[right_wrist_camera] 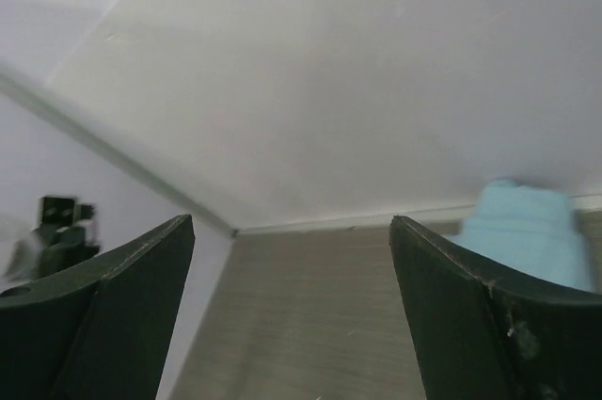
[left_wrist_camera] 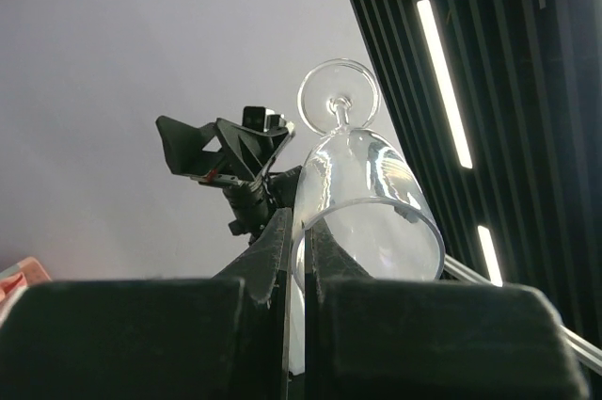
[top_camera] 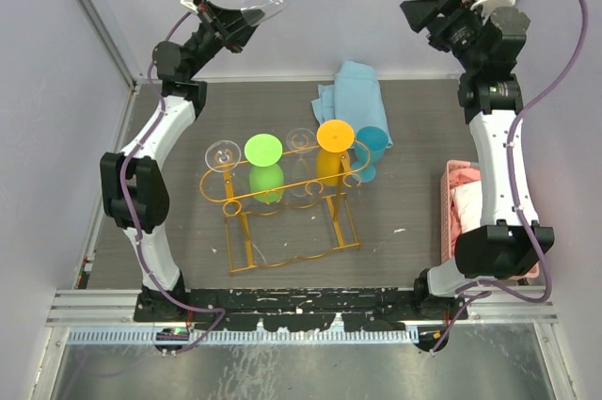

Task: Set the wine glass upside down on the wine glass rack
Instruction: Pick up the wine glass.

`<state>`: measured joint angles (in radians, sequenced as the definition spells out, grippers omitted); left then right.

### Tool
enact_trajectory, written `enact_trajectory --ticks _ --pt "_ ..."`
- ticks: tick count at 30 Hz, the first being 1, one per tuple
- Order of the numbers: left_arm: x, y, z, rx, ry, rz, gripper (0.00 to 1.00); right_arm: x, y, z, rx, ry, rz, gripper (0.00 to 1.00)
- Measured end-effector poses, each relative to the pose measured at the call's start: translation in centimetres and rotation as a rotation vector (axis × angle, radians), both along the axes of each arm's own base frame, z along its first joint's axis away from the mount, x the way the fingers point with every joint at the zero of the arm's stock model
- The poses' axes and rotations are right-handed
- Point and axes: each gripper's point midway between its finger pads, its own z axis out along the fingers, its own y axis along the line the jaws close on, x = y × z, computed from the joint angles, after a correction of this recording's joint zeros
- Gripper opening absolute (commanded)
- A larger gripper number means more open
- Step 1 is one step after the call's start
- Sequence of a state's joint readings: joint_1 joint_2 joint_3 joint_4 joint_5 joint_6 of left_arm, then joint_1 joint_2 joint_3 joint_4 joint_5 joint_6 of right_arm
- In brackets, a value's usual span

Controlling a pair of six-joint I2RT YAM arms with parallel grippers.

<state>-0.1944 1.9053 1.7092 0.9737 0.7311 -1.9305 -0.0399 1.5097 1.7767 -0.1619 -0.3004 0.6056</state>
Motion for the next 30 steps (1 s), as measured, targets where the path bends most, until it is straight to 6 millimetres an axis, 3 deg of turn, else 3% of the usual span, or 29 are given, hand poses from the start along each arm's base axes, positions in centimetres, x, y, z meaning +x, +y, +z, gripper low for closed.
enact_trajectory --ticks 8,15,25,30 --pt "-0.9 0.1 0.0 -0.018 -0.016 -0.027 0.00 -2.9 6.4 -0.2 0.363 0.028 0.459 0.85" --pt "-1.7 0.2 0.6 -0.034 -0.040 -0.049 0.00 -5.3 7.8 2.3 0.562 -0.032 0.702 0.83" --pt "-3.6 -0.5 1.2 -0.043 -0.090 -0.105 0.00 -8.7 8.5 6.3 0.742 -0.148 0.984 0.72" --pt "-4.9 -1.0 1.5 -0.040 -0.119 -0.144 0.00 -9.6 11.4 6.8 0.787 -0.139 1.107 0.62"
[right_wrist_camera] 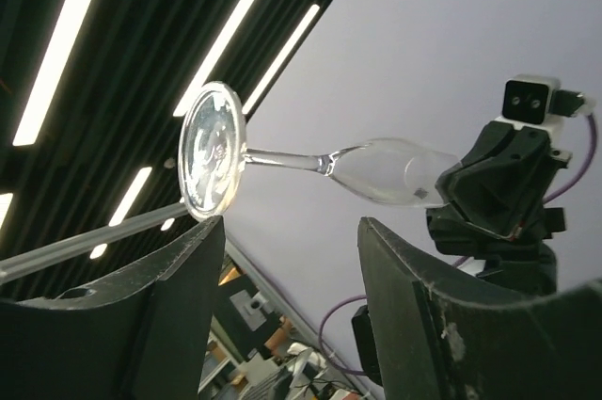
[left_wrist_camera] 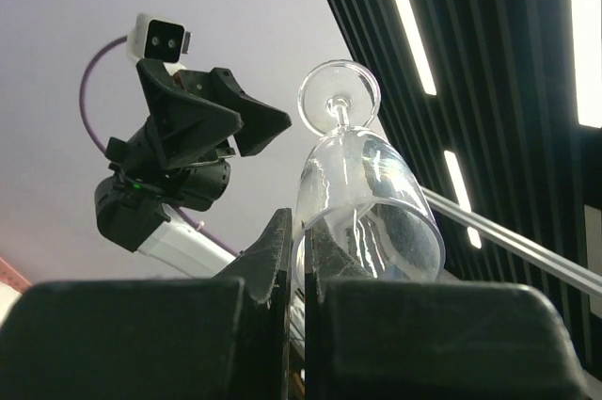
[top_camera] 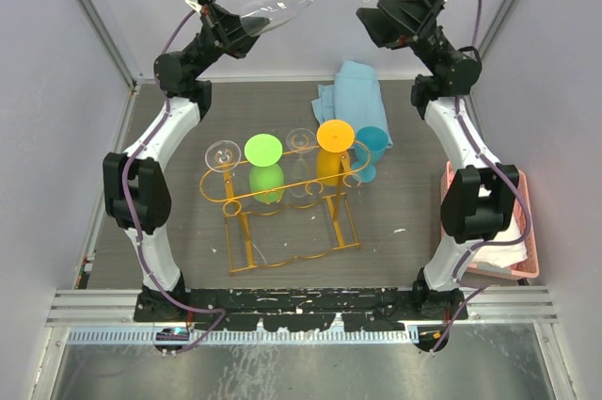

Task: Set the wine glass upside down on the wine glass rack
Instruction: Pick up the wine glass.

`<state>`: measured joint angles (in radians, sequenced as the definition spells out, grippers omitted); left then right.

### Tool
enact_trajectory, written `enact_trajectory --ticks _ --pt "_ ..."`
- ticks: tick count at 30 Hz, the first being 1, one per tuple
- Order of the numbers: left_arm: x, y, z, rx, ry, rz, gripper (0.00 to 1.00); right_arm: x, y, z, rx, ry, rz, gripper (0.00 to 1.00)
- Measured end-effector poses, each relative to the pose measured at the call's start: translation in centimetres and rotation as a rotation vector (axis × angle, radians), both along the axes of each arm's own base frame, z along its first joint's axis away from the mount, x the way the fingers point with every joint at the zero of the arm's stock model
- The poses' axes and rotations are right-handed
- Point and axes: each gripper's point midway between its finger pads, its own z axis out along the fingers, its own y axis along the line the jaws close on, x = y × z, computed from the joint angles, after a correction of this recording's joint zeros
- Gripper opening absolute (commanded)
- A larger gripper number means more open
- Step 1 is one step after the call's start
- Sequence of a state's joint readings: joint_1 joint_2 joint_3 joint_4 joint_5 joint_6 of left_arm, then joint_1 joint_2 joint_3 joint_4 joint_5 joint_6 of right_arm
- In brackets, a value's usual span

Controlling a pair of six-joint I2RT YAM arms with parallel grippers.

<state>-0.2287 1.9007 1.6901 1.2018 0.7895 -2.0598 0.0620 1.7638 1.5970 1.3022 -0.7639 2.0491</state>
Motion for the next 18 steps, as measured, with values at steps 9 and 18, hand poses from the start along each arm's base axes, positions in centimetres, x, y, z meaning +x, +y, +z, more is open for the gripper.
enact_trajectory --ticks 9,18 --pt "-2.3 0.0 1.2 -0.017 -0.102 -0.033 0.00 -3.1 3.1 2.5 0.028 -0.101 0.101 0.60" --pt "-3.2 0.3 1.6 -0.036 -0.160 -0.030 0.00 -3.3 2.6 3.1 0.053 -0.125 0.088 0.58"
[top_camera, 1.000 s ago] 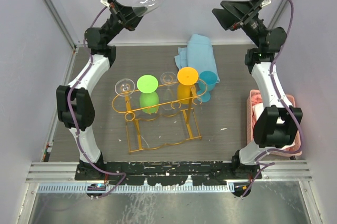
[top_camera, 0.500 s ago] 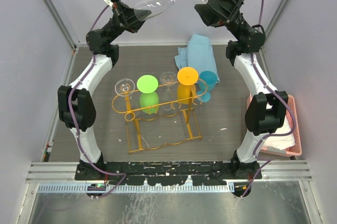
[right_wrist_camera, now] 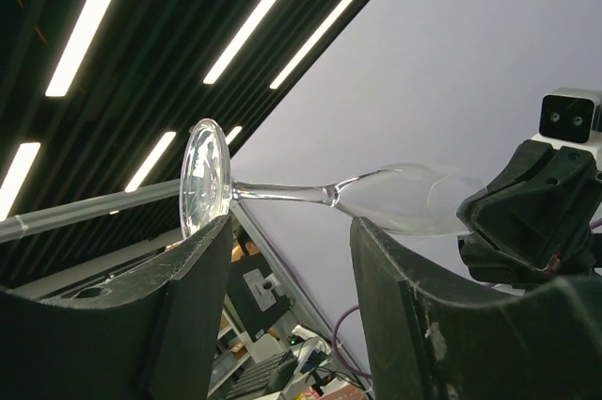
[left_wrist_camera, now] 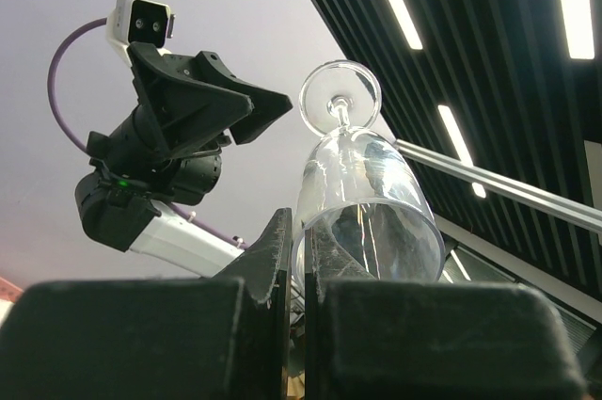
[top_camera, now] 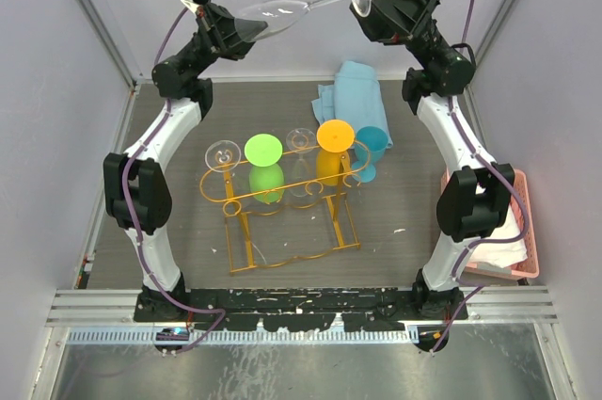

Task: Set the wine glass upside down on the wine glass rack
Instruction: Pick up the wine glass.

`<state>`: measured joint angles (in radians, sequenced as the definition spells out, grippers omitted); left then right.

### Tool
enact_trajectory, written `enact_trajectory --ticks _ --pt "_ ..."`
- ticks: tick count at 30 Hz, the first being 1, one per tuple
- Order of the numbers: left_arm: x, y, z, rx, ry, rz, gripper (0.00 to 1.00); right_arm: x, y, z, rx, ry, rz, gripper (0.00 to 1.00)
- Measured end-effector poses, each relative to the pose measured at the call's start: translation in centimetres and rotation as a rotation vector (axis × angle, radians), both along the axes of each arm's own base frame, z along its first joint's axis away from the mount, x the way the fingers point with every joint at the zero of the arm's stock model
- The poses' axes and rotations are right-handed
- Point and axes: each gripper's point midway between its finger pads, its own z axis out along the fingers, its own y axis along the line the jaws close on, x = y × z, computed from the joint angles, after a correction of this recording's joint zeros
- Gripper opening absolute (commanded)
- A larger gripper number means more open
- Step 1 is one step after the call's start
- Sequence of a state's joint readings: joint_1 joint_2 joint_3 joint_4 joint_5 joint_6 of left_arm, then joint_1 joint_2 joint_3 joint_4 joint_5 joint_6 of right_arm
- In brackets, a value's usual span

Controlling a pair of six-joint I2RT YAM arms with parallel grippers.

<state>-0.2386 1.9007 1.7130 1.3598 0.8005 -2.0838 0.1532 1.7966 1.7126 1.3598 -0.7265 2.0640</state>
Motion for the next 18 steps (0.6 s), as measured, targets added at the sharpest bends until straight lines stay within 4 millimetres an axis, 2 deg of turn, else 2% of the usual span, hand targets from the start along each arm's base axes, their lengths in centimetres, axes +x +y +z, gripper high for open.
enact_trajectory --ticks 18 --pt "-0.18 0.05 0.04 -0.003 -0.011 0.000 0.00 -0.70 -0.31 0.86 0.026 -0.039 -0.005 0.56"
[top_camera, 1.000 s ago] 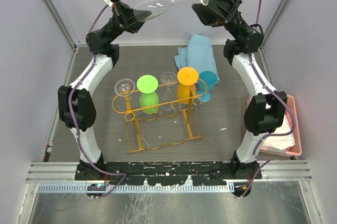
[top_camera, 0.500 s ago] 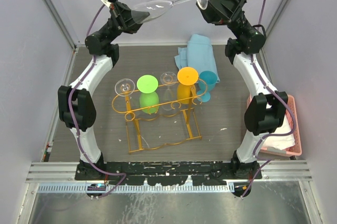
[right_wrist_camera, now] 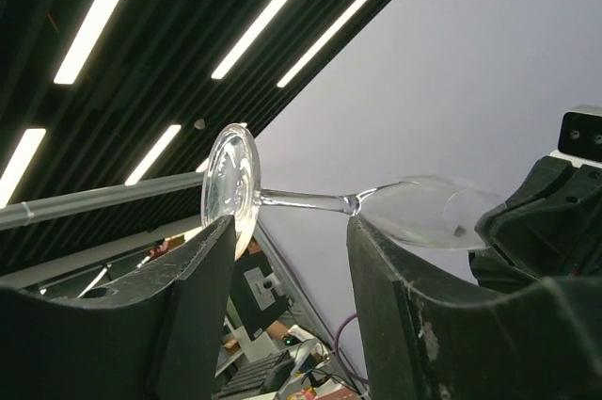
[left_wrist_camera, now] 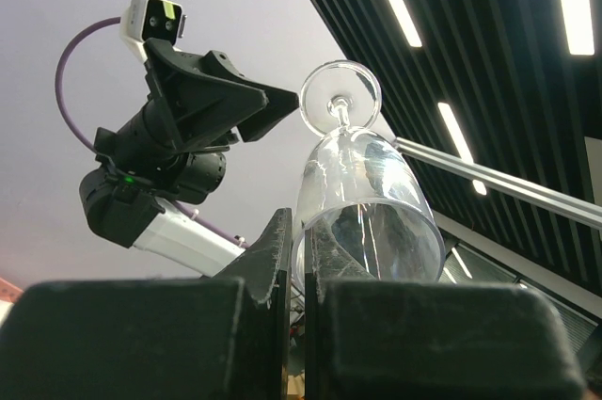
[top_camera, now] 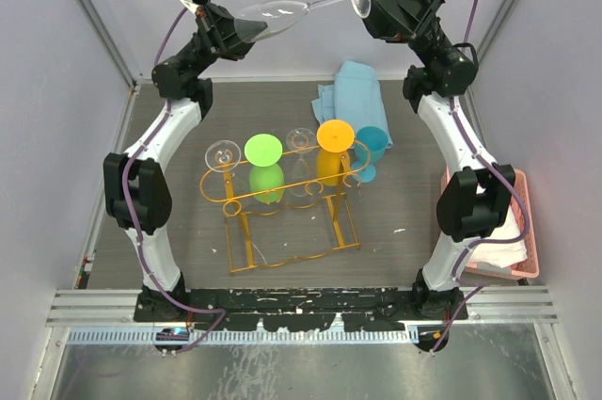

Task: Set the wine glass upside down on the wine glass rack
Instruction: Pick up the wine glass.

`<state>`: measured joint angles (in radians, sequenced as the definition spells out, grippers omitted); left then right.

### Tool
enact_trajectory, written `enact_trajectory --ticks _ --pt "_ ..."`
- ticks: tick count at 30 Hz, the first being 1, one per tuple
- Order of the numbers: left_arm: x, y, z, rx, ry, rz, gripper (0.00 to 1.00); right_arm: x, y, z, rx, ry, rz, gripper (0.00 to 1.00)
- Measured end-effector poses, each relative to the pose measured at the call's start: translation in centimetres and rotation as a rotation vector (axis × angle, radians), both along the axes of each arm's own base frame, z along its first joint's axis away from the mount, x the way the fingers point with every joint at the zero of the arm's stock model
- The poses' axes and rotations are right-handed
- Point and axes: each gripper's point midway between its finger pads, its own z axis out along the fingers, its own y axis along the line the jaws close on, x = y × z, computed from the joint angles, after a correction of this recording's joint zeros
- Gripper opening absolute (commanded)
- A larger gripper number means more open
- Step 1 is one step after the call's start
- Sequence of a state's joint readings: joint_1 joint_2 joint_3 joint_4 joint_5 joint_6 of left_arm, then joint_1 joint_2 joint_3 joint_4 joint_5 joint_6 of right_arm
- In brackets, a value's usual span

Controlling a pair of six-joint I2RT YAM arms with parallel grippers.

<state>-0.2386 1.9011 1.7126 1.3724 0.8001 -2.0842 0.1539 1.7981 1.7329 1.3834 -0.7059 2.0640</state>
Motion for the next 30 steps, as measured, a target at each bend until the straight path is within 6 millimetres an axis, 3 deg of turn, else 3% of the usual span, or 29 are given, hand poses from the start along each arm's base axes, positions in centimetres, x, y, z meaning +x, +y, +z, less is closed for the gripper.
enact_trajectory --ticks 6,11,22,30 --pt "0.1 0.0 -0.1 0.001 0.003 0.000 0.00 -1.2 0.8 0.9 0.007 -0.027 0.027 0.56" --pt "0.2 -0.1 -0.4 0.003 0.014 0.000 0.00 -2.0 1.9 1.1 0.006 -0.026 0.063 0.50" --pt "0.4 0.0 -0.5 0.001 0.019 0.002 0.00 -2.0 1.9 1.2 0.014 -0.022 0.065 0.39" --pt "0.6 0.0 -0.6 -0.004 0.024 0.005 0.00 -2.1 1.6 1.5 0.038 -0.031 0.060 0.18"
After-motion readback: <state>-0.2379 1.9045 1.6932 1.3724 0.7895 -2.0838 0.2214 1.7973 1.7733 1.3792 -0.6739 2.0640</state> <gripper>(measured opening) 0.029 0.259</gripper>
